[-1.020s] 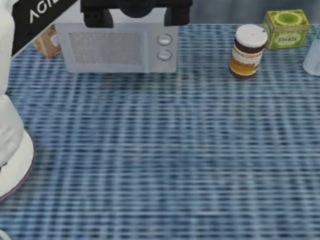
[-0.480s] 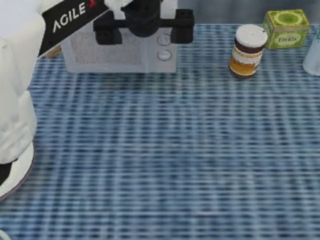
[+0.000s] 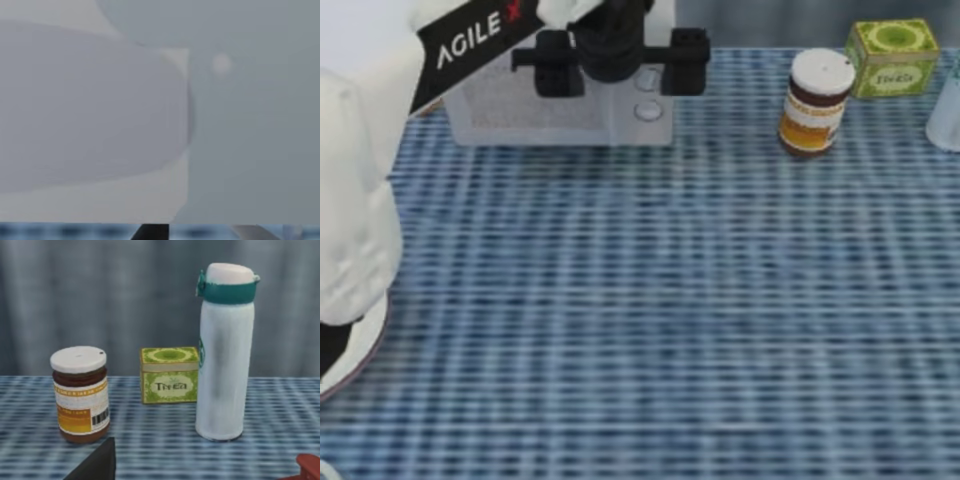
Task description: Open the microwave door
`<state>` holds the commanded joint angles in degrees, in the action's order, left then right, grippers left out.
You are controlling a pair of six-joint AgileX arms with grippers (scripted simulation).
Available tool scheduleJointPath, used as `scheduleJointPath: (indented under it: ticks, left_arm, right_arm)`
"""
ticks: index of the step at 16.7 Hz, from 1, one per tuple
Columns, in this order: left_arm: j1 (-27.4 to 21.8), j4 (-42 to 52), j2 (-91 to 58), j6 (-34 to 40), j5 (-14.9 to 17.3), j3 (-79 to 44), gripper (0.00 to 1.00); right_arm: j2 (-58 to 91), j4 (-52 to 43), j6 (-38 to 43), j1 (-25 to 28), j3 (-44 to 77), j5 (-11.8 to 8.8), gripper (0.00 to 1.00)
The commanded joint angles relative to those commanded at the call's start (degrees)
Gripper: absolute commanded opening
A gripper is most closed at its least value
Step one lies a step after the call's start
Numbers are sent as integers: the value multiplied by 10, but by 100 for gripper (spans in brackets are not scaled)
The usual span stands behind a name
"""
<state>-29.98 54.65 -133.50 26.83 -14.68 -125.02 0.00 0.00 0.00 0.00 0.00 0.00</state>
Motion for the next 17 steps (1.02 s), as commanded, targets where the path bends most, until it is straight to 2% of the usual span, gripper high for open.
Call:
scheduleJointPath:
  ticks: [6, 14, 15, 17]
  left_arm:
    - [0, 0, 0, 0, 0, 0, 2]
    - [0, 0, 0, 0, 0, 0, 0]
    - [-18, -1, -1, 5, 13, 17, 0]
    - [-18, -6, 6, 6, 12, 27, 0]
  right_arm:
    - [0, 0, 0, 0, 0, 0, 100]
    - [0, 0, 0, 0, 0, 0, 100]
    - [0, 0, 0, 0, 0, 0, 100]
    - [0, 0, 0, 0, 0, 0, 100]
